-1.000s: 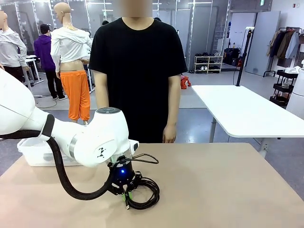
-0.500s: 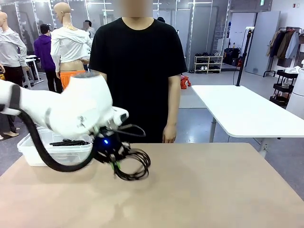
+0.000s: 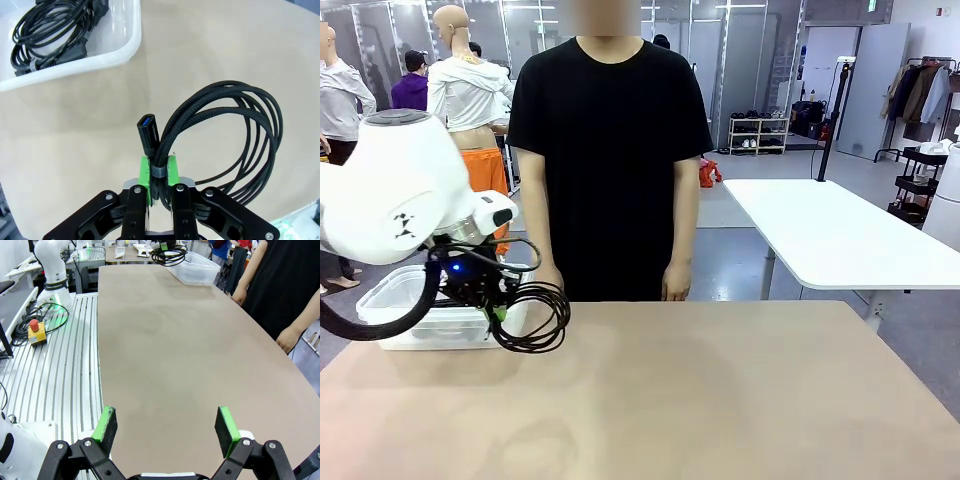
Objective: Organize and store the cables.
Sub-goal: Place the USB Extension Cable into the Organizing box.
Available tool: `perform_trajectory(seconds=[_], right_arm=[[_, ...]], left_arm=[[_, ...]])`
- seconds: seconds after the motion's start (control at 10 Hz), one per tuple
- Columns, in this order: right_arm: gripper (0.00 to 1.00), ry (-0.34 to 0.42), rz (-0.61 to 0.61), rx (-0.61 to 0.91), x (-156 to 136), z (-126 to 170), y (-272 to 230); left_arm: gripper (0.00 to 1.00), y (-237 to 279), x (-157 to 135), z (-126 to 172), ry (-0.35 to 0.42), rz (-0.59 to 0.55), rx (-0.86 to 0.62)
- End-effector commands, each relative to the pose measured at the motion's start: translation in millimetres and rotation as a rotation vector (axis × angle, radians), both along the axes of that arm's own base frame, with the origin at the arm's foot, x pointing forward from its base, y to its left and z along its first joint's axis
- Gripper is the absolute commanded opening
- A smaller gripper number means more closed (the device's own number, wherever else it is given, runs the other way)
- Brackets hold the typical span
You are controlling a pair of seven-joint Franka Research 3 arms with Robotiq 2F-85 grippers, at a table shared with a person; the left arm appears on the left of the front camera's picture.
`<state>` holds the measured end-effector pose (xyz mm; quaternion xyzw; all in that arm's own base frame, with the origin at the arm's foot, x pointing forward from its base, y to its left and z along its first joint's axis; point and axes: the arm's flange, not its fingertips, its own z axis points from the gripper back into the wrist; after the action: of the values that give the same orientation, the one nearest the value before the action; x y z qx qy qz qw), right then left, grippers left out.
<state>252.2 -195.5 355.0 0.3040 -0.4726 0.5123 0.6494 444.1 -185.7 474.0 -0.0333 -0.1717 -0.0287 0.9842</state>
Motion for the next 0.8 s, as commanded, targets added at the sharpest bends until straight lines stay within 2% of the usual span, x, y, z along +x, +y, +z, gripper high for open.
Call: perform_trajectory(seconds=[0.0, 0.3, 0.4, 0.6, 0.7], right_arm=[[1.0, 0.0, -0.006, 0.005, 0, 2, -1], [1.0, 0.0, -0.006, 0.005, 0, 2, -1], [1.0, 0.0, -0.006, 0.005, 0, 2, -1], [1.0, 0.0, -0.006, 0.005, 0, 2, -1], [1.0, 0.0, -0.006, 0.005, 0, 2, -1]], left_arm=[[0.0, -13, -2, 1, 0.02, 0.035, -0.005], [0.0, -13, -2, 1, 0.02, 0.035, -0.005], [0.15, -6, -3, -3, 0.008, 0.009, -0.001], [0.15, 6, 20, 11, 0.057, 0.019, 0.05], [0.15, 24, 30, 19, 0.057, 0.015, 0.064]])
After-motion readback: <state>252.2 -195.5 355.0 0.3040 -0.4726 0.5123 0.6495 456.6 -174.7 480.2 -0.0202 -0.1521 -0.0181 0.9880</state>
